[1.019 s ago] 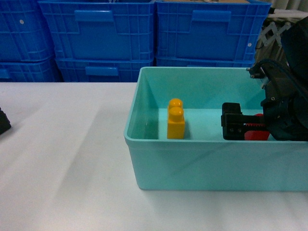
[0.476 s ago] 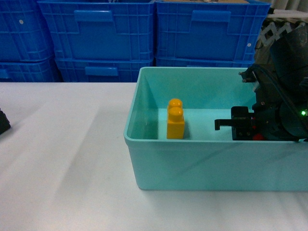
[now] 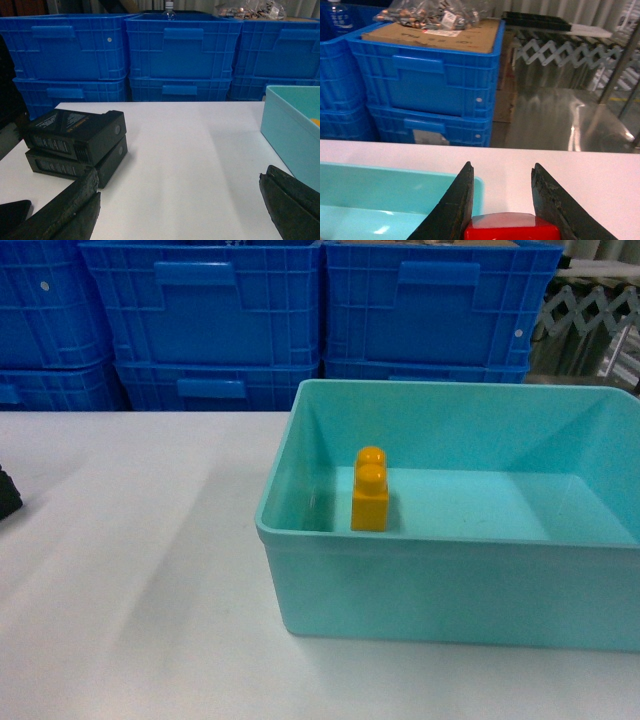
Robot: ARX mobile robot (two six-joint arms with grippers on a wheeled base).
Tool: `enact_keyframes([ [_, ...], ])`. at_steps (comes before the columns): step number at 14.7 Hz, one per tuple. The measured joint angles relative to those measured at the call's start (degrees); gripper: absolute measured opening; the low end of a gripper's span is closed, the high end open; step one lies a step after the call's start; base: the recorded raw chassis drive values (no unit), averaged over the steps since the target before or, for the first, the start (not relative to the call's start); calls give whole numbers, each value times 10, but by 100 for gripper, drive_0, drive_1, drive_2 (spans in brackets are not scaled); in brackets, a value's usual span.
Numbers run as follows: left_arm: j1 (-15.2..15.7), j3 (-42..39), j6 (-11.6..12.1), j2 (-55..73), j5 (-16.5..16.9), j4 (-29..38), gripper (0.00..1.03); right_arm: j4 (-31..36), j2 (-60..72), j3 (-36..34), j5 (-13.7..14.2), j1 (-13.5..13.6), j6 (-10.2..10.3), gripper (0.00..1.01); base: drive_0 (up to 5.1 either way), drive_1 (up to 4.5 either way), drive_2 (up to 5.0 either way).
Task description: Pick red block from blue box to shelf
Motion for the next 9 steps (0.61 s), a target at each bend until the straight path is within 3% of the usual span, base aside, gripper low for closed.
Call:
enact_keyframes([
  [2,0,0,0,0,0,0,98,44,-75,-90,-8,-38,-7,29,0,0,0],
  [5,0,0,0,0,0,0,98,-4,-225,-226,-39,-85,12,29,0,0,0],
  [7,0,0,0,0,0,0,98,2,-323,-299,-71,-89,15,29,0,0,0],
  [9,0,0,0,0,0,0,98,26,-330,-308,-89,-94,17,29,0,0,0],
])
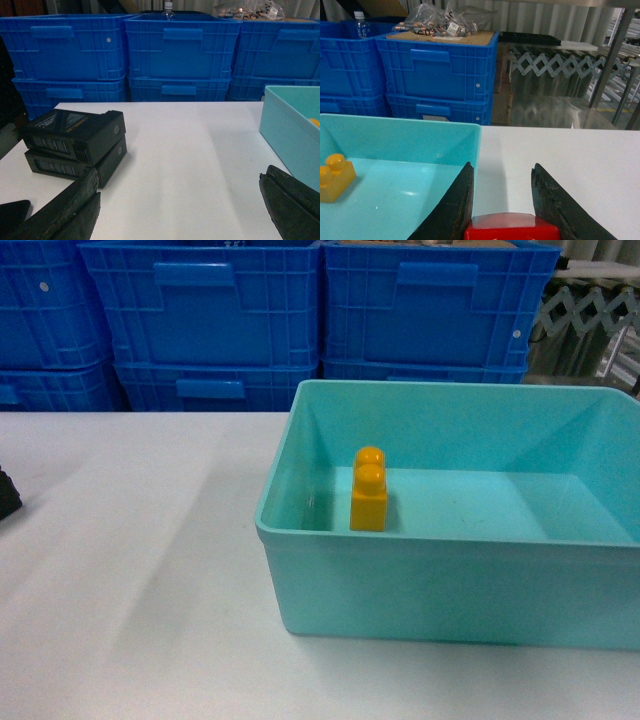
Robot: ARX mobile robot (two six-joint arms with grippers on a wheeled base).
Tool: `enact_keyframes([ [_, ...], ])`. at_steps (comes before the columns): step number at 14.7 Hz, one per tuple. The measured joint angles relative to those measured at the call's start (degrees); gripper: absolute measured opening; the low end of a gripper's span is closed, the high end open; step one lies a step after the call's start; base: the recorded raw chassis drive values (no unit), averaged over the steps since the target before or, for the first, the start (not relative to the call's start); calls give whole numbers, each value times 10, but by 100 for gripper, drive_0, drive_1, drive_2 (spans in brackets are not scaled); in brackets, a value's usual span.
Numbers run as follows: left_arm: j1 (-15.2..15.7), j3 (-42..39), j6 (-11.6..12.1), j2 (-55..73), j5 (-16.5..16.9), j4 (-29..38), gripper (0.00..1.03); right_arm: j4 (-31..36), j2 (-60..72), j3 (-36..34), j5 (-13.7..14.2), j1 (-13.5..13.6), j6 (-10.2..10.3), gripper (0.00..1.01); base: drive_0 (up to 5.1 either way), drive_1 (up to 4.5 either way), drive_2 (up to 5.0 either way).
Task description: Pick red block from blue box to shelf
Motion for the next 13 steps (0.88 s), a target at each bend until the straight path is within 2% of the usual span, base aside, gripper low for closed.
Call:
enact_keyframes([
  [1,0,0,0,0,0,0,98,17,25,10,-2,-4,2,28,0,0,0],
  [3,0,0,0,0,0,0,98,25,53,24,7,16,2,28,0,0,0],
  [5,0,0,0,0,0,0,98,33,53,45,12,58,2,28,0,0,0],
  [6,0,0,0,0,0,0,98,35,50,47,24,83,3,28,0,0,0],
  [7,0,0,0,0,0,0,98,32,51,47,32,95,3,28,0,0,0],
  [9,0,0,0,0,0,0,98,30,61,47,45,95,6,28,0,0,0],
  [13,0,0,0,0,0,0,98,13,62,47,44,89,12,28,0,0,0],
])
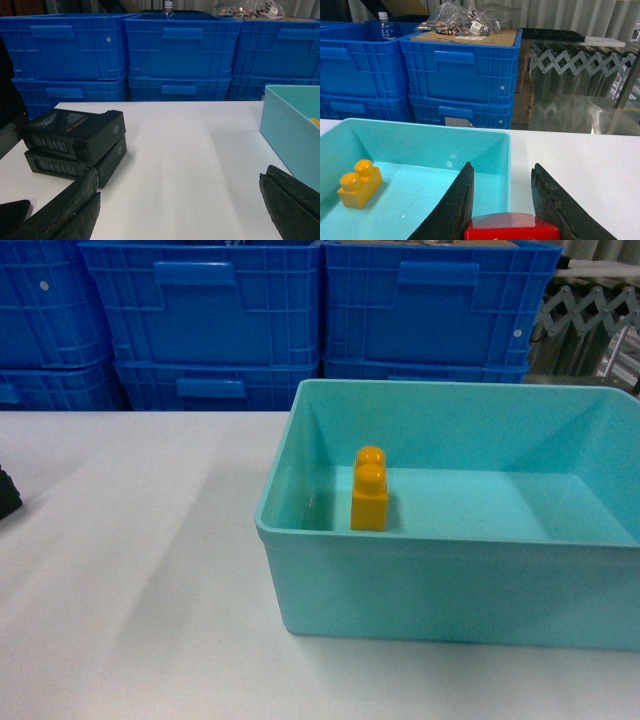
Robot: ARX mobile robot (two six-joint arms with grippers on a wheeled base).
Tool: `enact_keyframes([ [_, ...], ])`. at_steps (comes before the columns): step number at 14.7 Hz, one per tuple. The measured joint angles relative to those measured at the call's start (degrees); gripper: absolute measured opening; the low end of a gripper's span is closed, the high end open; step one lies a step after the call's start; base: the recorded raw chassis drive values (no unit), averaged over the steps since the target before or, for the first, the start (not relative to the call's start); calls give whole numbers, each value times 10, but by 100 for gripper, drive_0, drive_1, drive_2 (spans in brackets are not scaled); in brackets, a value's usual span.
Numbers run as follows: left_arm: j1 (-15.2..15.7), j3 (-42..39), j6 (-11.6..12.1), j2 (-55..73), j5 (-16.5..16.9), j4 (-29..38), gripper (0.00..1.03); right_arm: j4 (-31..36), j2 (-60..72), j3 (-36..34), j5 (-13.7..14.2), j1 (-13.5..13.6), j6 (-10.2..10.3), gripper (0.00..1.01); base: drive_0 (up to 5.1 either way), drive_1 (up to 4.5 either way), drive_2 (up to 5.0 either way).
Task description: Pick red block from blue box to shelf
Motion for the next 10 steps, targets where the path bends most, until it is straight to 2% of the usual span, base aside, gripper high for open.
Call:
enact_keyframes([
  [5,0,0,0,0,0,0,98,0,0,0,0,0,0,28,-46,-46,-46],
  [10,0,0,0,0,0,0,98,0,0,0,0,0,0,28,-154,-154,-154],
])
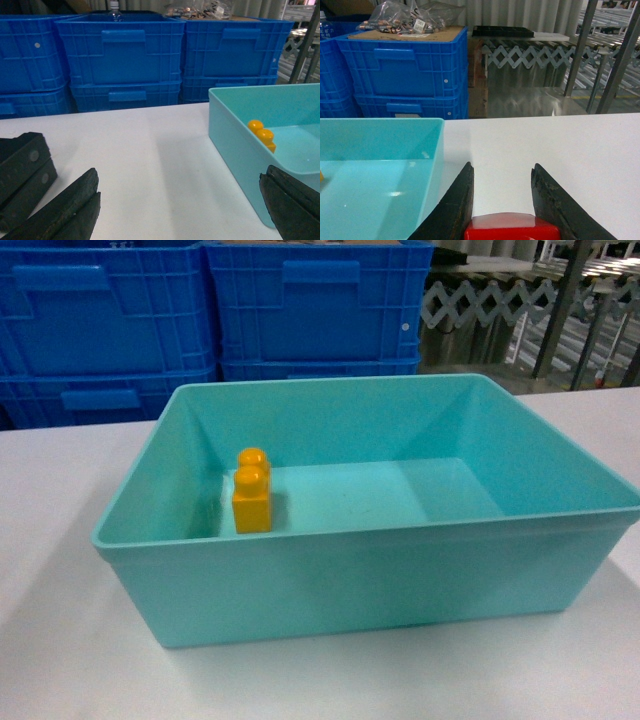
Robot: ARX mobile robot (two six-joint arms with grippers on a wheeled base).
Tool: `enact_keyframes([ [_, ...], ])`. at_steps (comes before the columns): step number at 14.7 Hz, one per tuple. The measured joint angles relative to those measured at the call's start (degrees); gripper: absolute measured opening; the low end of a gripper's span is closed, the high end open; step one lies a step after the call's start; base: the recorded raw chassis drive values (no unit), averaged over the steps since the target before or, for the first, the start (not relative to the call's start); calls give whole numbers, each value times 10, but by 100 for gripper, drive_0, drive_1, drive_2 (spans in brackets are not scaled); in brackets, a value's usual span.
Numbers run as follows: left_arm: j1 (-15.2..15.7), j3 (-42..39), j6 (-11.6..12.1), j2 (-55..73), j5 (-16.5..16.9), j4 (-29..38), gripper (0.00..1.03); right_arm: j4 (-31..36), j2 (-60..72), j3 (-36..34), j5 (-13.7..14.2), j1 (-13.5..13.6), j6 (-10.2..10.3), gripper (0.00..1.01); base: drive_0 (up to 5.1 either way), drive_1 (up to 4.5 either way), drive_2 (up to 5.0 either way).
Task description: Pick red block from blue box to shelf
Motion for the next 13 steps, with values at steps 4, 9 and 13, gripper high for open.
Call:
enact_keyframes([
  [4,0,0,0,0,0,0,98,0,0,0,0,0,0,28,-160,-160,-160],
  [9,-1,0,0,0,0,0,98,0,0,0,0,0,0,28,-162,-162,-162],
  [13,0,0,0,0,0,0,98,0,0,0,0,0,0,28,-175,-175,-175],
])
